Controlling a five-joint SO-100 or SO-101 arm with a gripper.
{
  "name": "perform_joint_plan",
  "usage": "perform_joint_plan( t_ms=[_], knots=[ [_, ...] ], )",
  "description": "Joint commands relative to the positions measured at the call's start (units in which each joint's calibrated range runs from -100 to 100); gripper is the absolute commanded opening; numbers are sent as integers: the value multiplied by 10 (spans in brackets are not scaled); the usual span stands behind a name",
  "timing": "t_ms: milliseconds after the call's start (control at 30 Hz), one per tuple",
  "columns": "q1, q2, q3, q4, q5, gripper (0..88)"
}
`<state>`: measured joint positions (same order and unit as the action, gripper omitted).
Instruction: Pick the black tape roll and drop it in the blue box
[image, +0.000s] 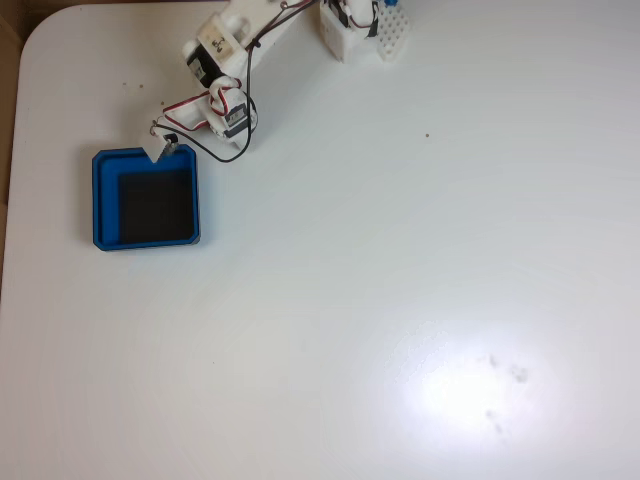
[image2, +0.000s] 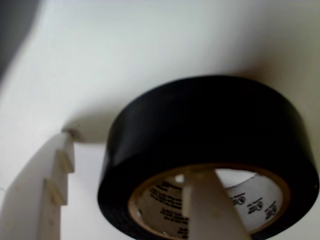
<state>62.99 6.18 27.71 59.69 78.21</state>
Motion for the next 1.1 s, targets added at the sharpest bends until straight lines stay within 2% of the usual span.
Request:
perform_joint_plan(
  t_ms=[0,600,1067],
  knots=[
    [1,-2,-26,-3,1,160],
    [1,-2,-26,0,-6,18],
    [19,-53,-25,0,-6,15]
  ],
)
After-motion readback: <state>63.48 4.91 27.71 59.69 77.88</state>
